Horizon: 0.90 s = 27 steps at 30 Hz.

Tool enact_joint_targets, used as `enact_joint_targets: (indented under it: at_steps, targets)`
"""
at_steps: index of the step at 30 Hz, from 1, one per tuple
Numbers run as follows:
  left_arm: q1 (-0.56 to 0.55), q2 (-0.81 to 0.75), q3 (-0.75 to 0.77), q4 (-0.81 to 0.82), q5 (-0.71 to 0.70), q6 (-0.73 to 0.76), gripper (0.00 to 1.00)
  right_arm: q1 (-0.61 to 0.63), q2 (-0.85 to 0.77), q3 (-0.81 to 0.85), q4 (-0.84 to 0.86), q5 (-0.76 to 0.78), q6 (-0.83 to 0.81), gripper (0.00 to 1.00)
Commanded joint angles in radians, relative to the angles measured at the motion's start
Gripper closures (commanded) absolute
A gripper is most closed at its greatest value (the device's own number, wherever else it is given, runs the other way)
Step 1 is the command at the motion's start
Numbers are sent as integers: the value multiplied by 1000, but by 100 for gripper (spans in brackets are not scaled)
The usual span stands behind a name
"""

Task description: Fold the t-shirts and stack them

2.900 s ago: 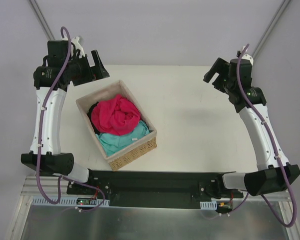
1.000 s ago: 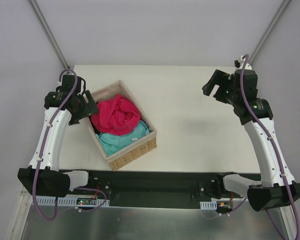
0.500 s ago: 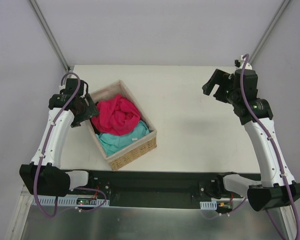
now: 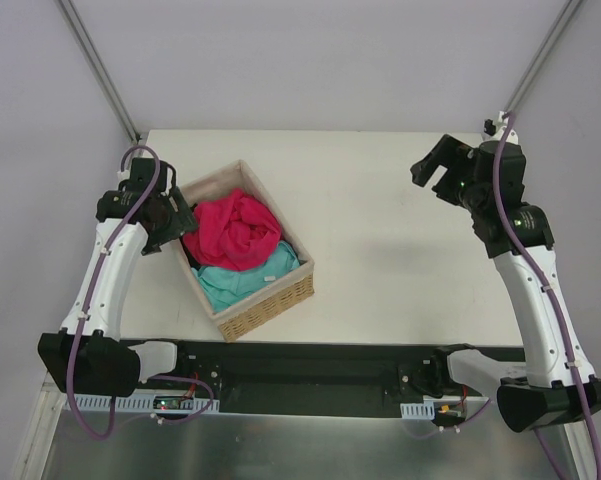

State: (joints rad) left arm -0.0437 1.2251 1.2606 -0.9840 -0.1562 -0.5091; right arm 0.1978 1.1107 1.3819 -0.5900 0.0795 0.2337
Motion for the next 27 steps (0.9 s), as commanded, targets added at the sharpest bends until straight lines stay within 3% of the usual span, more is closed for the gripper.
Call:
enact_joint_targets:
  at_steps: [1, 9, 16, 21, 27]
  targets:
    - [10, -21, -6, -1, 42, 4, 20, -3, -12, -18, 73, -21, 56, 4]
    - [10, -4, 231, -77, 96, 67, 12, -1, 11, -9, 122, -145, 27, 4]
    - [10, 24, 367, -102, 242, 87, 10, -3, 0, -4, 111, -121, 9, 4]
    - [10, 30, 329, -154, 83, 104, 10, -1, 49, 38, 64, -262, -22, 4]
    - [10, 28, 174, -145, -16, 67, 16, 2, 66, -3, 22, -218, 73, 4]
